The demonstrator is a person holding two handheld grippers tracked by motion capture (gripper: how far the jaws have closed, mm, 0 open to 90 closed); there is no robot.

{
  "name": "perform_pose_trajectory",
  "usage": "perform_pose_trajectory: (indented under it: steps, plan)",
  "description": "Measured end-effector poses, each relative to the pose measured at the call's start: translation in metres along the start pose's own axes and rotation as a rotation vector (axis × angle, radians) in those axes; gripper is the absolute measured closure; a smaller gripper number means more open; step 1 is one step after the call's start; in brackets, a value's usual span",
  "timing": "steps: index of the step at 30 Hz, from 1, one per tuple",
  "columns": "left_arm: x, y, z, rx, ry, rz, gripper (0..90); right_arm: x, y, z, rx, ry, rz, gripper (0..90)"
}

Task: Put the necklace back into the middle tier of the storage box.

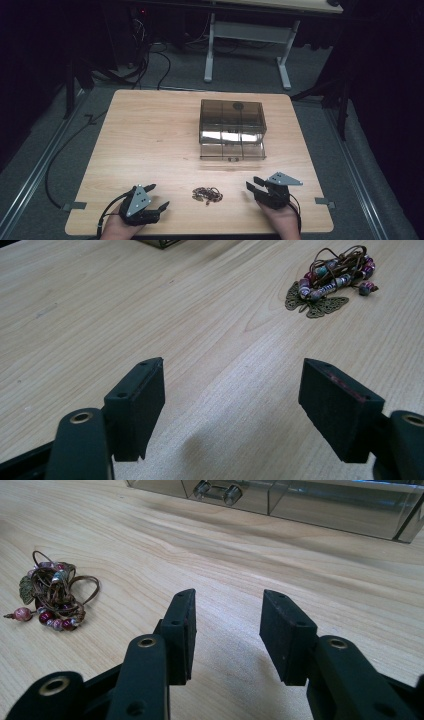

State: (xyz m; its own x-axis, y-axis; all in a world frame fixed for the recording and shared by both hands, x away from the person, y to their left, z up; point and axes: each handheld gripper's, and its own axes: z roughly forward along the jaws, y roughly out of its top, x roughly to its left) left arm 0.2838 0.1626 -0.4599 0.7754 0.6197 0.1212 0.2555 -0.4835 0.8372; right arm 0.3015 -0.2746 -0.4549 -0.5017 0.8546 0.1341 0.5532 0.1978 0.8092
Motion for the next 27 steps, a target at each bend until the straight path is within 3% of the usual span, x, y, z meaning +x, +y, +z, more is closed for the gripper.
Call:
perform_pose_trajectory:
  steps: [9, 13, 27]
  plan:
    - [0.0, 0.0, -0.001, -0.01, 0.001, 0.001, 26.9, 0.001, 0.0, 0.0, -0.002, 0.001, -0.014, 59.6]
    - [0.0, 0.0, -0.001, -0.007, 0.001, 0.001, 27.0, 0.005, 0.003, -0.005, -0.013, 0.023, -0.026, 59.5]
    - [0.0, 0.0, -0.001, -0.01, 0.001, 0.0, 27.0, 0.039, 0.012, 0.005, 0.016, 0.093, -0.134, 57.6]
